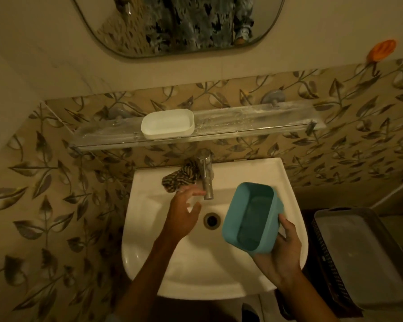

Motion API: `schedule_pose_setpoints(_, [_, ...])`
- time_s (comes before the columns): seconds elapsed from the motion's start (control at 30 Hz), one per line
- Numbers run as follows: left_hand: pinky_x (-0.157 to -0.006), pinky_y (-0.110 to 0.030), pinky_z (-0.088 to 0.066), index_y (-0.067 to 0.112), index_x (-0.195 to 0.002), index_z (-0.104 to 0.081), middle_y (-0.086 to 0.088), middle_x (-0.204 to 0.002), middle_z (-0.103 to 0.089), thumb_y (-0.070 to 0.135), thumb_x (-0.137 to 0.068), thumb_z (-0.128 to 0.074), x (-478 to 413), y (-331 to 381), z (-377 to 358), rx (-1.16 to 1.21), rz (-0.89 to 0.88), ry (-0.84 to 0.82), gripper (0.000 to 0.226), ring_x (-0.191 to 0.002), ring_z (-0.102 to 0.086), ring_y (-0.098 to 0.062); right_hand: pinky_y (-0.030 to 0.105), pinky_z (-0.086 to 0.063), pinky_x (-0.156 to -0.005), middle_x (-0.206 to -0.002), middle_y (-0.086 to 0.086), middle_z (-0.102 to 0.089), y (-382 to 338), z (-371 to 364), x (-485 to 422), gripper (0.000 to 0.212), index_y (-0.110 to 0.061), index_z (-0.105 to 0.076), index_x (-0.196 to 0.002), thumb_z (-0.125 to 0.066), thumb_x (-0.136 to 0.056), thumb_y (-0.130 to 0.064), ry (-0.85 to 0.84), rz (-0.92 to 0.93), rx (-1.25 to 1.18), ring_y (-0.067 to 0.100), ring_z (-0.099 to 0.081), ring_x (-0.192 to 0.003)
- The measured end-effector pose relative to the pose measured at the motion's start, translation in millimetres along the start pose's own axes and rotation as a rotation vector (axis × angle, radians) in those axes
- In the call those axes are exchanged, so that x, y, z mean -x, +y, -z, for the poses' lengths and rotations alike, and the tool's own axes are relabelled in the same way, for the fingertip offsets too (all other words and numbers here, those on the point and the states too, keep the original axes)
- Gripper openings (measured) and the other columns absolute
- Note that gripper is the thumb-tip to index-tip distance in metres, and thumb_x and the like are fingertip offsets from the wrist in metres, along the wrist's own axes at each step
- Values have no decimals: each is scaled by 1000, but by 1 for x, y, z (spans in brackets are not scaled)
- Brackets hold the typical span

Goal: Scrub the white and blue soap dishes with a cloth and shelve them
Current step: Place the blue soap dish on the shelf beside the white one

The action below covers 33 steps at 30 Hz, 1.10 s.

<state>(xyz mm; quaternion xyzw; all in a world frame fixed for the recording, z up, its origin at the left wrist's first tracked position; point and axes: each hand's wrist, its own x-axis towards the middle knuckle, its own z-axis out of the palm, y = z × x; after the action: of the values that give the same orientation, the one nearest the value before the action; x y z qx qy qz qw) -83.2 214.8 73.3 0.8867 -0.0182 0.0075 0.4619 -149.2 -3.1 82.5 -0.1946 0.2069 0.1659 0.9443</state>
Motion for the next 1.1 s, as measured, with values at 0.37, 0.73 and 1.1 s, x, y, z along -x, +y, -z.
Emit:
schedule_pose_setpoints(0.37, [-86, -24, -53, 43, -138, -34, 19, -129, -54, 48, -66, -75, 83, 101, -4, 559, 47, 74, 83, -116, -56, -3, 41, -57, -77, -122, 15, -53, 4, -52, -15, 77, -12, -32, -145, -55, -72, -11, -249, 291, 164, 31, -54, -112])
schedule_pose_setpoints(0.73, [-91, -27, -54, 43, -126, -49, 12, -125, -61, 10, -80, -70, 14, 135, 58, 445, -183, 234, 60, -115, -59, -4, 36, -56, -89, -127, 3, -58, -74, -110, -25, 74, -21, -51, -130, -86, -64, -16, -163, 788, 1178, 14, -59, -114])
schedule_pose_setpoints(1.1, [-81, -20, -56, 14, -129, -54, 3, -118, -65, 8, -79, -70, -68, 162, 64, 274, -223, 365, 53, -105, -63, -7, 27, -55, -88, -114, -3, -65, -120, -173, -57, 59, -10, -60, -125, -82, -71, -16, -145, 1031, 1401, 11, -62, -104])
